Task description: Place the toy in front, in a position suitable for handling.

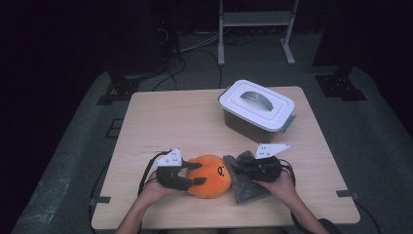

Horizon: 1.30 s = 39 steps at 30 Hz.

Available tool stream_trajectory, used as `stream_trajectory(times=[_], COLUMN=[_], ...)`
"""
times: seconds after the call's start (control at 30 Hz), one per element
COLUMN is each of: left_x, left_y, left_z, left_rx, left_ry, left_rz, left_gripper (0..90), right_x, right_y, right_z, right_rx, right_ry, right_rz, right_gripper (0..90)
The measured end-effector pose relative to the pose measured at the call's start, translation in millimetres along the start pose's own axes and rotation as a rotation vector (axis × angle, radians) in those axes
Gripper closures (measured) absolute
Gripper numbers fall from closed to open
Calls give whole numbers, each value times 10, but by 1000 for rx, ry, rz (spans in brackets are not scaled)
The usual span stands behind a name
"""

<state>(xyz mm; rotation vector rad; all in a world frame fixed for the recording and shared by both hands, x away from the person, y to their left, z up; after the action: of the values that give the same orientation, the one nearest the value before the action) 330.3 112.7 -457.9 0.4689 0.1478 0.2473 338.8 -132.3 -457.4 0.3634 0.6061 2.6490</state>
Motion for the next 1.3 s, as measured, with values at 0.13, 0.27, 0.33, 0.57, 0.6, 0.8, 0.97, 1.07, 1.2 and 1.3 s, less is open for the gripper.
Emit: stream_trajectory(times=[0.13,0.27,0.33,0.57,0.6,0.8,0.97,1.07,1.2,1.3], left_x=[-7,-40,-38,-39,-44,-73,-70,-47,-36,-16], left_y=[-7,-7,-1,17,15,-15,8,95,105,83], left_z=[6,17,12,-18,-20,-11,34,129,84,64], left_rx=[1,15,16,18,20,14,22,4,39,35], left_ry=[-1,-29,-26,-36,-41,-46,-68,-70,-77,-64], left_rz=[-3,-12,-18,-35,-33,-39,-18,-6,4,23], left_gripper=[433,436,437,446,447,446,430,420,430,461], right_x=[149,127,94,-23,-15,196,228,131,14,-18], right_y=[-65,-93,-78,-25,-15,19,-91,-89,-80,-78], right_z=[89,19,-12,-107,-89,128,72,31,-24,-39], right_rx=[-10,11,32,99,93,-29,3,15,34,50], right_ry=[54,41,38,17,17,55,64,40,18,15], right_rz=[23,33,25,-25,-24,28,43,14,-20,-33], right_gripper=[772,772,772,773,773,772,775,775,774,775])
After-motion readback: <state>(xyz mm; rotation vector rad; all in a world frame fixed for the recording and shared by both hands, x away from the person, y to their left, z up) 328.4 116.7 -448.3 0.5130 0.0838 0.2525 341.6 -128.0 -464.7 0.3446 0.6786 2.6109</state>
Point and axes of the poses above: each handheld gripper's, and its own axes: y roughly backward along the jaws, z roughly out of its top, x roughly to its left, the point moved 5 cm from there along -y, roughly forward along the jaws, and after that the axes turned 1 degree about -y, right-handed, at the moved point
